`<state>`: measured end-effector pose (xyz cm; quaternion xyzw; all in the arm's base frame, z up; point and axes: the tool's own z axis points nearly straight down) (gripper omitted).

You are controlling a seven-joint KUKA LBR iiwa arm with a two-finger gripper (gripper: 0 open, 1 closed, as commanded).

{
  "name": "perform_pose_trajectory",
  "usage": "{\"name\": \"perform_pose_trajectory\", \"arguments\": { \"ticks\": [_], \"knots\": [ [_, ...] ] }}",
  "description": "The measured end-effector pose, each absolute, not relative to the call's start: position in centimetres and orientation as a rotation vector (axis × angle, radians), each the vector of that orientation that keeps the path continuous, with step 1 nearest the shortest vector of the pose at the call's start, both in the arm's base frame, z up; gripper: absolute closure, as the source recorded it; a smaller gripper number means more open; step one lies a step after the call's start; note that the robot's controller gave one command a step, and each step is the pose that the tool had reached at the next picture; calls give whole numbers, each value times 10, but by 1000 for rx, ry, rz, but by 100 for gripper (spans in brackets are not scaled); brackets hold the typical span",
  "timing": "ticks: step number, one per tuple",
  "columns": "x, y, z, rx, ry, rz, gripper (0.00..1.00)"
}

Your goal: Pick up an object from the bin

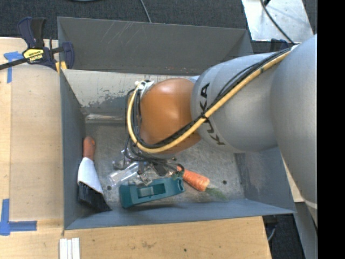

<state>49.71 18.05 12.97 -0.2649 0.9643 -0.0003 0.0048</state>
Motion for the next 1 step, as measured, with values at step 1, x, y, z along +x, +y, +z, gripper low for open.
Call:
{"name": "perform_pose_trajectory", "arguments": {
  "ticks": [1],
  "knots": [
    [504,182,205,-809,3036,0,100]
  ]
}}
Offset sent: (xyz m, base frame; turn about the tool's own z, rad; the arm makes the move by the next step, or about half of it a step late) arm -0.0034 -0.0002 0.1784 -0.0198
